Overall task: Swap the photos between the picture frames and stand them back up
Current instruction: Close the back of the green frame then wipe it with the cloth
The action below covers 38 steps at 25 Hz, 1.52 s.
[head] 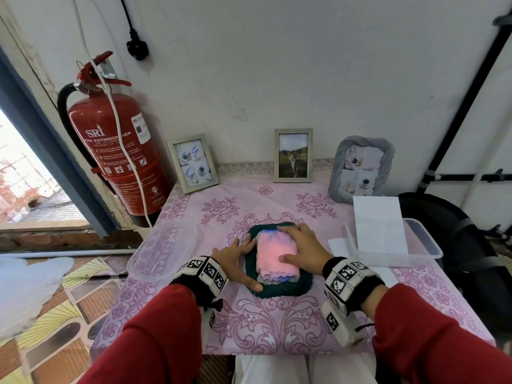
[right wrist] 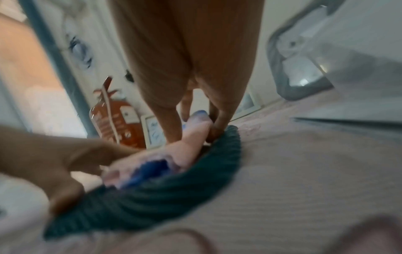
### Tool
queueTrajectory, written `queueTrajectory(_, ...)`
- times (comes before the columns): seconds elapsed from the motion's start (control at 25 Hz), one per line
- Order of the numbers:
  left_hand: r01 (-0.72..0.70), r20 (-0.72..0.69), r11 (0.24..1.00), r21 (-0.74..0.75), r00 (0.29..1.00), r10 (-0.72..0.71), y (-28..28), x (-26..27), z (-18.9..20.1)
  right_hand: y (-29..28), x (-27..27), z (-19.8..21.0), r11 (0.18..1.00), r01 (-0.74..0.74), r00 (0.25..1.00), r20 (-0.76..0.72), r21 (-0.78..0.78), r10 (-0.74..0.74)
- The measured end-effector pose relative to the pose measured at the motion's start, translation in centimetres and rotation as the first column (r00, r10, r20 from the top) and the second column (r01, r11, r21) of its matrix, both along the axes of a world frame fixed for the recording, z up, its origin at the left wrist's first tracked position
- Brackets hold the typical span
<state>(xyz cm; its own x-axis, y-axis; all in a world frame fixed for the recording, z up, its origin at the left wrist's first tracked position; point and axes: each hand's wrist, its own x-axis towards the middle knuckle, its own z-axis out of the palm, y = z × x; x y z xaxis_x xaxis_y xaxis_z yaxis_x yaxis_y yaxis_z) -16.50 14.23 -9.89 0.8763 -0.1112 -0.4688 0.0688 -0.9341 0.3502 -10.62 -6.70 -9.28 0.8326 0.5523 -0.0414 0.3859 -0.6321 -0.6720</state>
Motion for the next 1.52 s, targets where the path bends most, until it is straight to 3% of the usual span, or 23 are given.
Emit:
queueTrajectory(0.04,0.002,-0.001,1.000,0.000,1.000,-0.002,0.0,0.0,0.0,-0.2,-0.1,-0.2,0.996,0.032,0.996,0.091,-0.078,-0.025)
queueTrajectory(0.12,0.002,-0.002,1.000,0.005,1.000,-0.002,-0.1,0.0,0.1,-0.4,-0.1,-0.3,0.996,0.041,0.979,0.201,-0.076,-0.025)
queueTrajectory(0.2,-0.002,0.000,1.000,0.011,1.000,0.002,-0.1,0.0,0.1,-0.6,-0.1,-0.3,1.000,-0.018,0.987,0.156,-0.018,0.021)
queueTrajectory(0.4,-0.011,0.014,1.000,0.009,1.000,0.010,-0.2,-0.1,0.1,-0.6,0.1,-0.1,0.967,-0.183,0.981,0.029,-0.179,0.192)
queueTrajectory(0.48,-0.011,0.013,1.000,-0.001,1.000,0.011,-0.2,-0.2,0.2,-0.7,0.1,0.2,0.988,-0.139,0.987,0.067,-0.066,0.143)
queueTrajectory(0.56,-0.015,0.009,1.000,-0.014,1.000,0.015,-0.2,-0.3,0.3,-1.1,0.4,0.4,0.993,-0.027,0.983,0.183,0.116,0.005)
queueTrajectory(0.64,-0.018,0.008,1.000,-0.012,1.000,0.018,-0.2,-0.4,0.4,-1.9,1.1,0.5,0.987,0.052,0.977,0.199,0.151,-0.081)
queueTrajectory(0.88,-0.011,0.009,1.000,-0.009,1.000,0.012,-0.2,-0.4,0.5,-4.4,2.1,-0.6,0.970,-0.063,0.998,-0.002,-0.233,0.064)
queueTrajectory(1.12,0.047,-0.035,0.999,-0.023,0.998,-0.048,-0.7,0.0,1.3,-4.5,1.7,-0.5,0.941,-0.110,0.993,0.002,-0.320,0.116)
queueTrajectory(1.24,-0.078,-0.039,0.966,-0.245,0.997,0.071,-0.8,0.4,2.1,-4.5,1.6,-0.4,0.937,-0.115,0.993,-0.003,-0.330,0.121)
queueTrajectory(1.4,-0.243,0.180,0.965,-0.095,0.949,0.257,-2.5,0.7,1.4,-4.5,1.6,-0.2,0.939,-0.111,0.993,-0.009,-0.325,0.115)
queueTrajectory(1.52,-0.372,0.257,0.922,-0.104,0.886,0.386,-4.6,0.7,0.9,-4.7,1.5,-0.3,0.940,-0.106,0.994,-0.007,-0.324,0.110)
